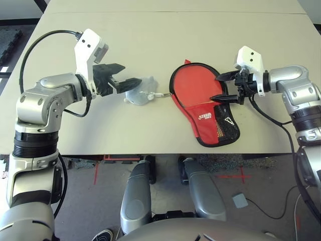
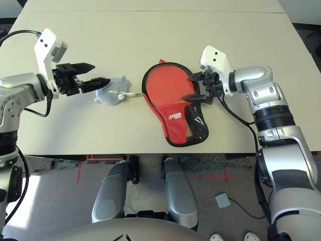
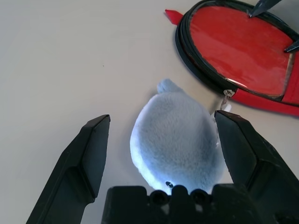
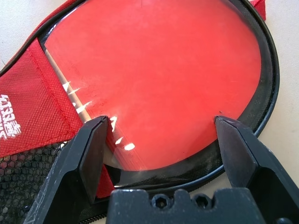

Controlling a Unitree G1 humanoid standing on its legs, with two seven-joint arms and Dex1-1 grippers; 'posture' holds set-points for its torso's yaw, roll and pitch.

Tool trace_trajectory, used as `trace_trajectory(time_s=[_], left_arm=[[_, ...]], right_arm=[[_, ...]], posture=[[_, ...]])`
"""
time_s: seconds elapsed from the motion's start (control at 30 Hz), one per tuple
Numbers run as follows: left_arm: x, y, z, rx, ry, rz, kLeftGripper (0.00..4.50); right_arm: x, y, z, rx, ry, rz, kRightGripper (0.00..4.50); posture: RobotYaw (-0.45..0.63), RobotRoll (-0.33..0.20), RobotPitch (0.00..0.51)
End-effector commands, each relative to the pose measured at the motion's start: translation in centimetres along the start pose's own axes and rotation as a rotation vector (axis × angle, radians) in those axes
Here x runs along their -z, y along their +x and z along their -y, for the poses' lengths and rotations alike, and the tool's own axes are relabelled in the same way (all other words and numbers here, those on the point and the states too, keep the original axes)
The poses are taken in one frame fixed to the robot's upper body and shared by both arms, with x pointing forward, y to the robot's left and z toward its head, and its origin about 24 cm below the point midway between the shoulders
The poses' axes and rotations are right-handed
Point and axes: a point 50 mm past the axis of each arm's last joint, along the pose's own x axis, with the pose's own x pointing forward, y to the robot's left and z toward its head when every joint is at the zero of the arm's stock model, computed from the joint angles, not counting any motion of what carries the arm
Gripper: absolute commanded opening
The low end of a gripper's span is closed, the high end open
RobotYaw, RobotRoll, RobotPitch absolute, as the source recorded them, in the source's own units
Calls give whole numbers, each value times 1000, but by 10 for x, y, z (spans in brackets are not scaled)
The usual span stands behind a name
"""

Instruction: Store the ping-pong paddle in its case and zip it.

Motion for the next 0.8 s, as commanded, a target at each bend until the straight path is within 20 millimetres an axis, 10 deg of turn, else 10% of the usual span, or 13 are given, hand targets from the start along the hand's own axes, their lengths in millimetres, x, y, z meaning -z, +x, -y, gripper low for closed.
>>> trace_trajectory(time_s=[0.03,0.23,0.63,0.8], left_arm=[[10,4,4,18,-19,-38,4500],[20,9,10,51,-25,-90,4500],[8,11,15,75,36,-76,718],[-18,18,6,-3,109,4,362]], right_arm=[[11,6,-7,-23,20,-35,4478],[12,6,-8,-20,19,-34,4478],[15,5,-11,-20,19,-47,4500],[19,5,-14,-25,15,-66,4500]], posture=[[-20,0,268],[-26,0,268],[-33,0,272],[-34,0,278]])
